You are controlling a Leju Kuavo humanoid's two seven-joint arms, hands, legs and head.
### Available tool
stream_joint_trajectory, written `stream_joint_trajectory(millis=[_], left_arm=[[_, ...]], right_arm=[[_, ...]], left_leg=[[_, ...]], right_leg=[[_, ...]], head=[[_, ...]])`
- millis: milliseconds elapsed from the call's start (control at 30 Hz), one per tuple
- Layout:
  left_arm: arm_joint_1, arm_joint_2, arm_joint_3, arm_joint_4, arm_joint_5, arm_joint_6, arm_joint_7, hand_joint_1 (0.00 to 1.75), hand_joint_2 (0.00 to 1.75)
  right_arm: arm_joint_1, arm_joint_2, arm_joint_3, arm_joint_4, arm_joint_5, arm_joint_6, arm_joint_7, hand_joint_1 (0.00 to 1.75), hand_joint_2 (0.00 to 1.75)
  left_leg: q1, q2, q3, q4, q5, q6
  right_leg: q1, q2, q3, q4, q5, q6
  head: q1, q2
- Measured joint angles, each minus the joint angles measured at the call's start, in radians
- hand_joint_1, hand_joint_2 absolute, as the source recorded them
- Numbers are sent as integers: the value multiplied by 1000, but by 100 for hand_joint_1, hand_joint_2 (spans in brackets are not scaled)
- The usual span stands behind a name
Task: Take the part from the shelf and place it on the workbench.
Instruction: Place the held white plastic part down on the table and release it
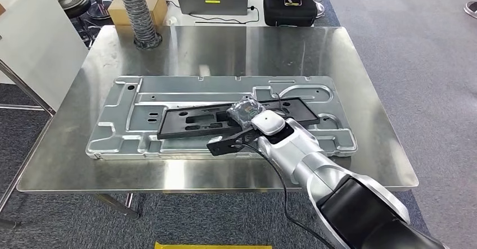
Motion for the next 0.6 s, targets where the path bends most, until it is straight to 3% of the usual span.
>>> stream_joint_trajectory(millis=[33, 67, 133, 200, 267, 367, 433, 500, 533, 567, 600], left_arm=[[0, 0, -1, 0, 0, 0, -6, 0, 0], [1, 0, -1, 0, 0, 0, -10, 0, 0], [1, 0, -1, 0, 0, 0, -13, 0, 0], [1, -1, -2, 0, -1, 0, -12, 0, 0], [2, -2, -2, 0, -1, 1, -7, 0, 0], [8, -4, -2, 0, 1, 5, 2, 0, 0], [11, -5, 0, 0, 8, 10, 5, 0, 0], [13, -6, 2, 0, 19, 12, 6, 0, 0], [16, -7, 3, 0, 24, 13, 6, 0, 0], [18, -8, 4, 0, 31, 13, 5, 0, 0], [21, -10, 7, 0, 36, 13, 3, 0, 0]], right_arm=[[4, -4, -19, -3, -45, -15, -31, 0, 0], [7, -7, -45, -11, -106, -24, -77, 0, 0], [9, -11, -116, -44, -251, -17, -187, 0, 0], [10, -16, -199, -105, -407, 29, -293, 0, 0], [19, -27, -282, -197, -568, 104, -365, 0, 0], [44, -54, -382, -381, -816, 211, -407, 0, 0], [62, -76, -436, -506, -970, 263, -420, 0, 0], [89, -104, -486, -632, -1110, 299, -429, 0, 0], [107, -117, -509, -690, -1169, 309, -434, 0, 0], [127, -129, -537, -754, -1226, 310, -441, 0, 0], [146, -139, -567, -814, -1269, 303, -448, 0, 0]], left_leg=[[-1, 0, 0, 1, -1, 1], [-1, -1, 1, 2, -1, 1], [-3, -2, 2, 4, -3, -1], [-7, -2, 0, 8, -5, -8], [-8, -3, -1, 7, -5, -17], [-7, -3, -8, 25, -22, -30], [-5, -2, -47, 120, -78, -39], [-1, -2, -106, 253, -134, -47], [1, -1, -122, 288, -141, -50], [4, -1, -119, 283, -127, -53], [7, -1, -95, 236, -96, -55]], right_leg=[[0, 0, -13, 19, 4, -1], [0, 0, -6, -5, 28, -3], [2, -1, 55, -145, 103, -13], [7, -3, 103, -255, 147, -22], [12, -4, 110, -276, 153, -27], [4, -8, 120, -291, 160, -38], [0, -11, 126, -299, 163, -44], [0, -14, 128, -298, 160, -45], [0, -14, 130, -296, 158, -44], [-1, -14, 131, -294, 154, -41], [-3, -14, 134, -291, 150, -37]], head=[[0, 0], [0, 0], [0, 0], [0, 0], [-1, 0], [-2, 0], [-5, 0], [-6, 0], [-6, 0], [-6, 0], [-6, 0]])
